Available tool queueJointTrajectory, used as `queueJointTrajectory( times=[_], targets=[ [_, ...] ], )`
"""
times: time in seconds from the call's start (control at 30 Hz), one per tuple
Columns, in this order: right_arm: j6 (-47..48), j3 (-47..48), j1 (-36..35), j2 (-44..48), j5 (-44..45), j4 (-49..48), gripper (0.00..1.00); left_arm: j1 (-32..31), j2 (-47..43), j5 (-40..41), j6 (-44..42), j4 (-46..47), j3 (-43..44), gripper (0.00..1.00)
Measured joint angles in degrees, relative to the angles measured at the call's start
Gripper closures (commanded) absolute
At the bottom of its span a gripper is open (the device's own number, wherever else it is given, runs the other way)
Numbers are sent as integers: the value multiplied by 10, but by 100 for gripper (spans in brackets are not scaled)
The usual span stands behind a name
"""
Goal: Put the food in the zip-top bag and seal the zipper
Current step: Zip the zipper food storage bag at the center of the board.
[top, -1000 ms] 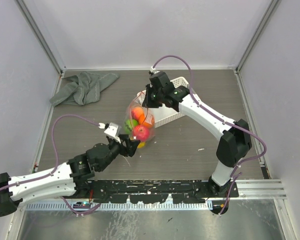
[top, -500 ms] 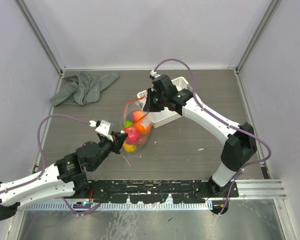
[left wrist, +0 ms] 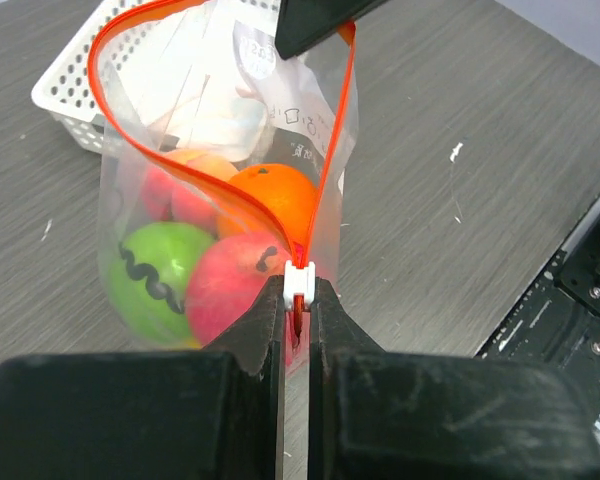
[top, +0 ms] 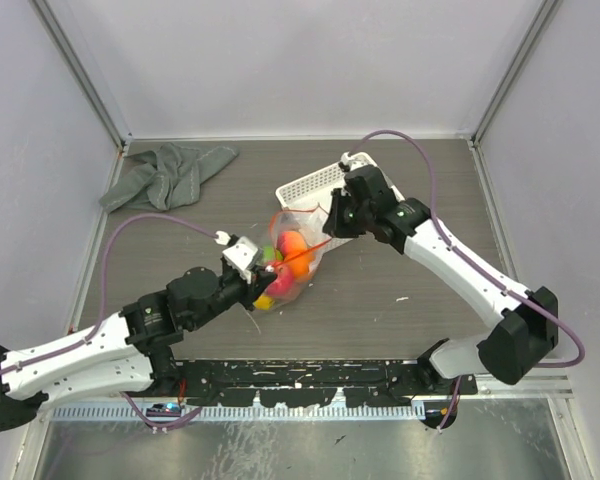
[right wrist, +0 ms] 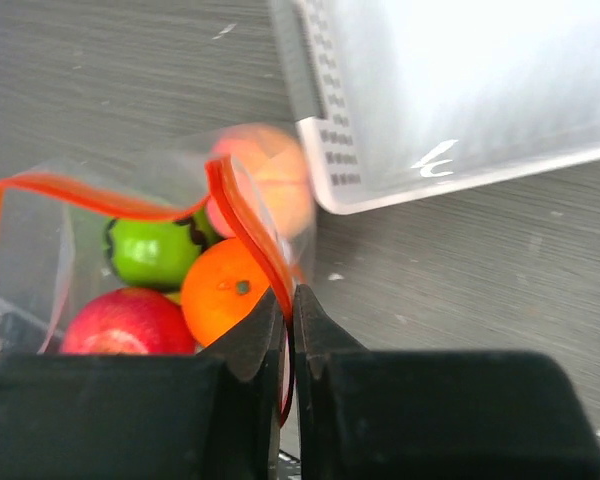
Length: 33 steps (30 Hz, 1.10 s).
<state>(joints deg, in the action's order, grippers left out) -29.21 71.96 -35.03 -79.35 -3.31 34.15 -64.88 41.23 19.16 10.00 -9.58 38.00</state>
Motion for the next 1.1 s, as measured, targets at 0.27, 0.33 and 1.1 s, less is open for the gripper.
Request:
queueJointTrajectory(
  times=[0.27, 0.33, 1.1],
  targets=[
    [59, -43, 23, 85, 78, 27, 57, 6, 51, -68, -18, -14, 33, 100],
    [77, -43, 23, 108, 87, 27, 51, 9, 50, -81, -23, -27, 41, 100],
    [169, 11, 24, 13, -80, -5, 26, 11, -4, -126, -47, -106, 55, 100]
  ],
)
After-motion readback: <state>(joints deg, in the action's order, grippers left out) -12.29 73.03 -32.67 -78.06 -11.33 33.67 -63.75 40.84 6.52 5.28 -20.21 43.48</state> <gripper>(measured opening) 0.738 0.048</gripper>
